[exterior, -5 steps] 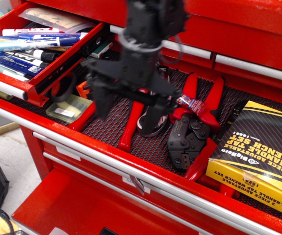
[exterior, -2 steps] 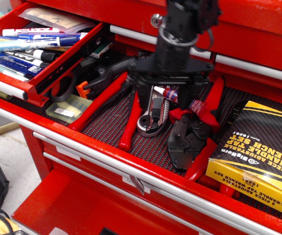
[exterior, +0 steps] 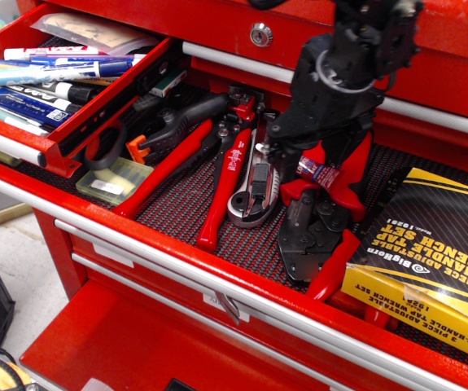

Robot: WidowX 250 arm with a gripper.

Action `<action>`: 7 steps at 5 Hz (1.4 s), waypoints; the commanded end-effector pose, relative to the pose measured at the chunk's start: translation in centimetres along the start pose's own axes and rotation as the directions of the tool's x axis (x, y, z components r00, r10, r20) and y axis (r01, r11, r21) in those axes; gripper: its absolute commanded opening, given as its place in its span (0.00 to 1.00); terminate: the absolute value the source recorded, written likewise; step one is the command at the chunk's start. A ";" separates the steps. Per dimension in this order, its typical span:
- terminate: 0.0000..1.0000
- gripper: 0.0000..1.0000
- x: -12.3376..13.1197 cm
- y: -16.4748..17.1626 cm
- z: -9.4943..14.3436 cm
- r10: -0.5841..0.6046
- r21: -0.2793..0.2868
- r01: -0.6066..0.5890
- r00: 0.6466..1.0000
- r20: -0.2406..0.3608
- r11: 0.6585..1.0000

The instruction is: Pick up glue and put into drawer

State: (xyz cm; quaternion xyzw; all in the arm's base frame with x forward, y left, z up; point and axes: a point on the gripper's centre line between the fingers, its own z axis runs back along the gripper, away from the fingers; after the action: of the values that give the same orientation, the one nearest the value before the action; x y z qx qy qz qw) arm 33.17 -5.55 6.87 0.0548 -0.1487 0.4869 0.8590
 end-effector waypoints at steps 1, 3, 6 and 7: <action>0.00 1.00 1.6 -1.2 0.8 0.054 -0.072 -0.052 0.998 0.026 0.996; 0.00 1.00 1.2 0.0 -0.9 0.005 -0.063 -0.004 1.000 0.021 0.998; 0.00 0.00 1.2 -0.3 -1.3 0.021 -0.049 -0.021 1.000 -0.010 0.999; 0.00 0.00 1.2 -0.1 0.0 0.027 -0.014 -0.027 1.000 -0.012 1.000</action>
State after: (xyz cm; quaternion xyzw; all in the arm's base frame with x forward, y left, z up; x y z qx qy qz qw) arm 32.67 -4.62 5.38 0.0757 -0.1220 0.5076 0.8496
